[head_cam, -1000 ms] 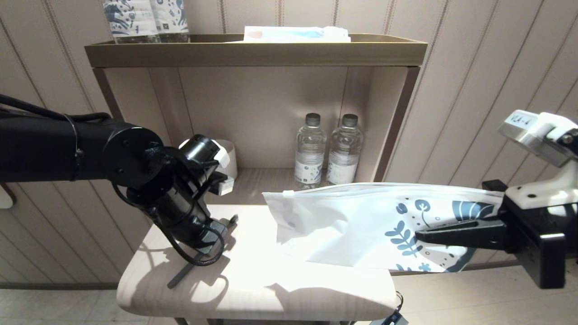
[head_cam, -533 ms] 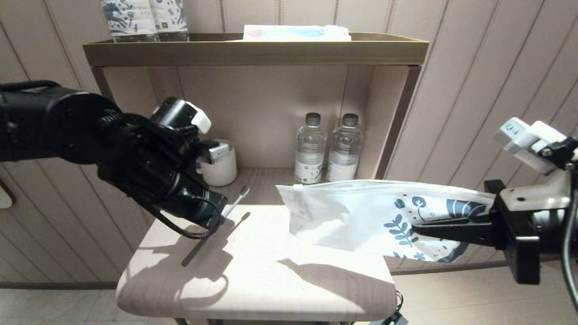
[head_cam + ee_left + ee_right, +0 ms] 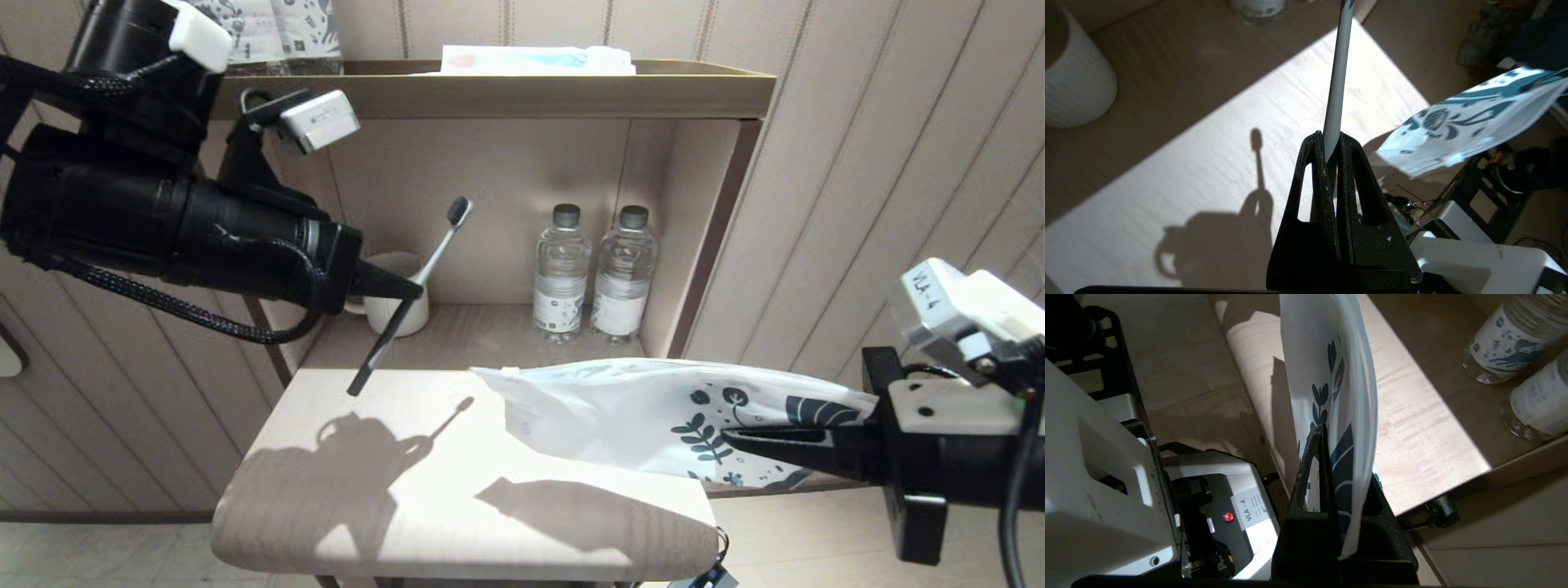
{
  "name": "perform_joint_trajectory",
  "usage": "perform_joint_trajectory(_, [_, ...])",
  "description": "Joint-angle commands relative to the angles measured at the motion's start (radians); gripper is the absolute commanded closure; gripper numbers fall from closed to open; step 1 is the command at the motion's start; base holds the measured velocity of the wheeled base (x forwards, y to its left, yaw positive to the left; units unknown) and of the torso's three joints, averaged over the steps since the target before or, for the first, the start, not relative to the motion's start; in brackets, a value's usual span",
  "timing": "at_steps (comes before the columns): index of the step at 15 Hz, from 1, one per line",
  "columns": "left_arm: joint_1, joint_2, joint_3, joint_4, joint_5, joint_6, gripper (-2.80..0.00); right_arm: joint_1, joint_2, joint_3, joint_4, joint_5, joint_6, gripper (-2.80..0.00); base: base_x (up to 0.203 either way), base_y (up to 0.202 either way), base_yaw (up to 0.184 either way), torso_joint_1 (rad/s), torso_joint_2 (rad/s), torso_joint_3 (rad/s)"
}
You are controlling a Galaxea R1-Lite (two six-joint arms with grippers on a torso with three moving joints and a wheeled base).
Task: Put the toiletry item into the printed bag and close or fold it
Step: Pick up a toothbrush, then place the toothbrush in the storage bag
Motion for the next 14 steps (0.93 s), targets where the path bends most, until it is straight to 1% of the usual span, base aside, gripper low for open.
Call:
perform_joint_trajectory(1, [-0.001, -0.038, -0.002, -0.014, -0.056, 0.007, 0.00, 0.036, 0.017, 0.002, 0.000, -0.002, -0.004, 0.00, 0.000, 0.000, 0.000, 0.000, 0.00, 0.000])
perform_joint_trajectory(3, [-0.001, -0.070, -0.012, -0.078, -0.205, 0.018, 0.00, 0.045, 0.050, 0.001, -0.003, -0.005, -0.005, 0.00, 0.000, 0.000, 0.000, 0.000, 0.00, 0.000])
perform_joint_trajectory(4, [-0.003, -0.085, -0.026, -0.105, -0.266, 0.019, 0.00, 0.045, 0.057, -0.002, -0.003, -0.005, -0.005, 0.00, 0.000, 0.000, 0.000, 0.000, 0.00, 0.000])
perform_joint_trajectory(5, [-0.025, -0.087, -0.038, -0.113, -0.285, 0.019, 0.00, 0.046, 0.060, -0.004, -0.003, -0.005, -0.005, 0.00, 0.000, 0.000, 0.000, 0.000, 0.00, 0.000])
perform_joint_trajectory(8, [-0.121, -0.064, -0.056, -0.130, -0.293, 0.019, 0.00, 0.046, 0.080, -0.004, -0.003, -0.003, -0.003, 0.00, 0.000, 0.000, 0.000, 0.000, 0.00, 0.000])
perform_joint_trajectory(10, [-0.188, -0.014, -0.076, -0.168, -0.293, 0.017, 0.00, 0.046, 0.088, -0.007, -0.002, 0.000, -0.001, 0.00, 0.000, 0.000, 0.000, 0.000, 0.00, 0.000])
perform_joint_trajectory(12, [-0.234, 0.031, -0.094, -0.196, -0.291, 0.012, 0.00, 0.046, 0.091, -0.007, -0.003, 0.001, 0.000, 0.00, 0.000, 0.000, 0.000, 0.000, 0.00, 0.000])
perform_joint_trajectory(14, [-0.256, 0.061, -0.094, -0.197, -0.290, 0.011, 0.00, 0.046, 0.093, -0.010, -0.002, 0.004, 0.001, 0.00, 0.000, 0.000, 0.000, 0.000, 0.00, 0.000])
